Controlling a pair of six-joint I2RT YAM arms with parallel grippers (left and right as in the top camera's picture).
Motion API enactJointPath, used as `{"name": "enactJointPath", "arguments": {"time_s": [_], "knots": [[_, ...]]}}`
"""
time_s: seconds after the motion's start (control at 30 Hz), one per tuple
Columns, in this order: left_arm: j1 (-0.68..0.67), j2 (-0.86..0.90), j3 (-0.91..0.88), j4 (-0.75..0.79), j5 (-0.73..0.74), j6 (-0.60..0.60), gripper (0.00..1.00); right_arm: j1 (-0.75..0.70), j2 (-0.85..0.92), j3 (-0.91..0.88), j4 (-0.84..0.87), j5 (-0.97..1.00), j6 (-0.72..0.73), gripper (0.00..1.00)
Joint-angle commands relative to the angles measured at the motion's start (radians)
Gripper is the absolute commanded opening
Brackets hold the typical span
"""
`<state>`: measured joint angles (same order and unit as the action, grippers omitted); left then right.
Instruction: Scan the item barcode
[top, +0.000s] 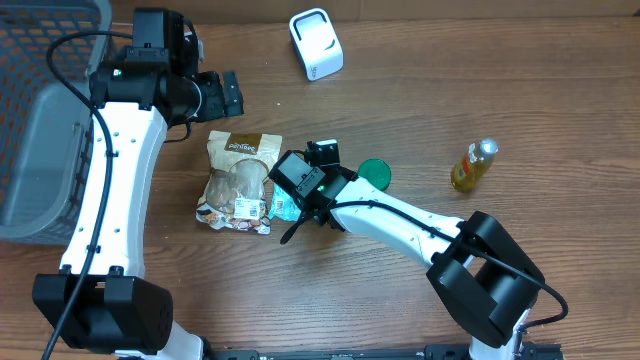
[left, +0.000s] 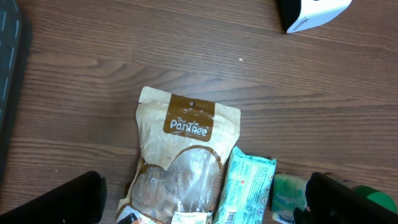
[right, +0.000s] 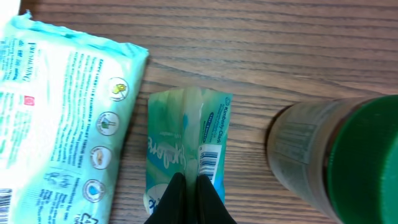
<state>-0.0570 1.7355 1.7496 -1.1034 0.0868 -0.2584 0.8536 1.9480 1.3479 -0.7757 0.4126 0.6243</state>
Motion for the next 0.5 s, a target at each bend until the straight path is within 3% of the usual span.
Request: {"name": "enactJointPath", "arguments": {"time_s": [0.0, 0.47], "knots": [[0.003, 0.002, 0.014, 0.0, 0.01, 0.012, 1.0, 0.005, -0.001, 0.02, 0.008, -0.018, -0.004, 0.04], [0.003, 0.002, 0.014, 0.0, 0.01, 0.012, 1.0, 0.033, -0.001, 0.02, 0.036, -0.018, -0.004, 0.04]]}}
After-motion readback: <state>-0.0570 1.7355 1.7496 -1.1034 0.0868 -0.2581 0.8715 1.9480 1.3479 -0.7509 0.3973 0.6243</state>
